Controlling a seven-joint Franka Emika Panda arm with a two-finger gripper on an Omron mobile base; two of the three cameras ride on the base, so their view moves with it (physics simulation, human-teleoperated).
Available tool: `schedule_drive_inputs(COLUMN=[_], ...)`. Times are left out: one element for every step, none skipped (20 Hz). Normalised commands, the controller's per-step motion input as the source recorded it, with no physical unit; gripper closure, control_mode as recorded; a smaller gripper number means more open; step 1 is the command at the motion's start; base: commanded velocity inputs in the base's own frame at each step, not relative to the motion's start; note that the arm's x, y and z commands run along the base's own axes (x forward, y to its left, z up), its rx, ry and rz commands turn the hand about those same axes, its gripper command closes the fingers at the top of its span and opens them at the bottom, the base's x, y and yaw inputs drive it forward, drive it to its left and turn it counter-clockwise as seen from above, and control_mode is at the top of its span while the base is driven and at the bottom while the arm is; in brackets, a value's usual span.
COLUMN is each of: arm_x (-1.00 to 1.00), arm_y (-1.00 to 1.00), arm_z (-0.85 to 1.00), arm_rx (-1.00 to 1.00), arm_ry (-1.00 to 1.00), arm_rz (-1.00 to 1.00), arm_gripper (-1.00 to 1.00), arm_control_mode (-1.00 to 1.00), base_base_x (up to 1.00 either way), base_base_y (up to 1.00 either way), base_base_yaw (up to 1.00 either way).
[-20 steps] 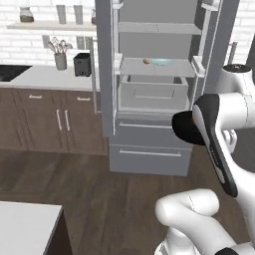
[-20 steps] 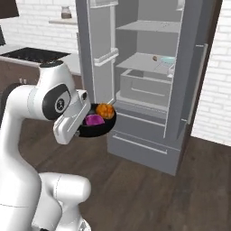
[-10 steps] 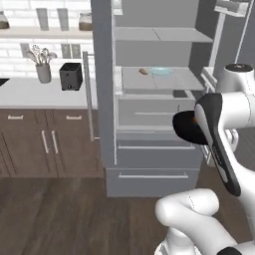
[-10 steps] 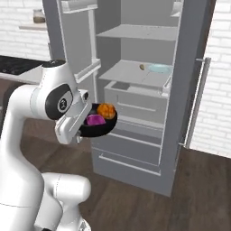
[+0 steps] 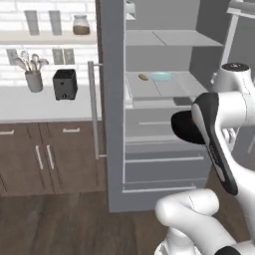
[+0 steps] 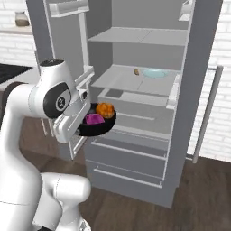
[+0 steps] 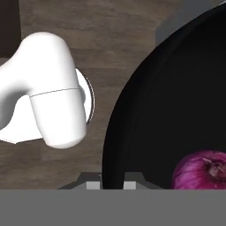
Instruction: Pick the chicken drumstick and onion from their plates and place them in the bowl. Then put the bowl in the fridge.
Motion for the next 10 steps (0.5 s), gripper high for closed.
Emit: schedule_drive_inputs(arm_x=[0.0,0.0,0.0,0.0,0.0,0.0,0.0,0.0,0.0,0.0], arm_y=[0.0,0.0,0.0,0.0,0.0,0.0,0.0,0.0,0.0,0.0], arm_z=[0.0,0.0,0.0,0.0,0.0,0.0,0.0,0.0,0.0,0.0], arm_rx=[0.0,0.0,0.0,0.0,0.0,0.0,0.0,0.0,0.0,0.0], arm_ry=[0.0,0.0,0.0,0.0,0.0,0.0,0.0,0.0,0.0,0.0], arm_rz=[0.0,0.0,0.0,0.0,0.0,0.0,0.0,0.0,0.0,0.0], arm_gripper=[1.0,1.0,1.0,1.0,1.0,1.0,1.0,1.0,1.0,1.0], arm_control_mode=[1.0,1.0,1.0,1.0,1.0,1.0,1.0,1.0,1.0,1.0], base_base_x=[0.59,0.64,0.7,0.81,0.86,0.88,0.89,0.95,0.98,0.98], base_base_y=[0.11,0.17,0.17,0.19,0.19,0.18,0.09,0.03,0.05,0.06], base_base_yaw=[-0.34,-0.36,-0.35,-0.33,-0.28,-0.24,-0.21,-0.19,-0.19,-0.2])
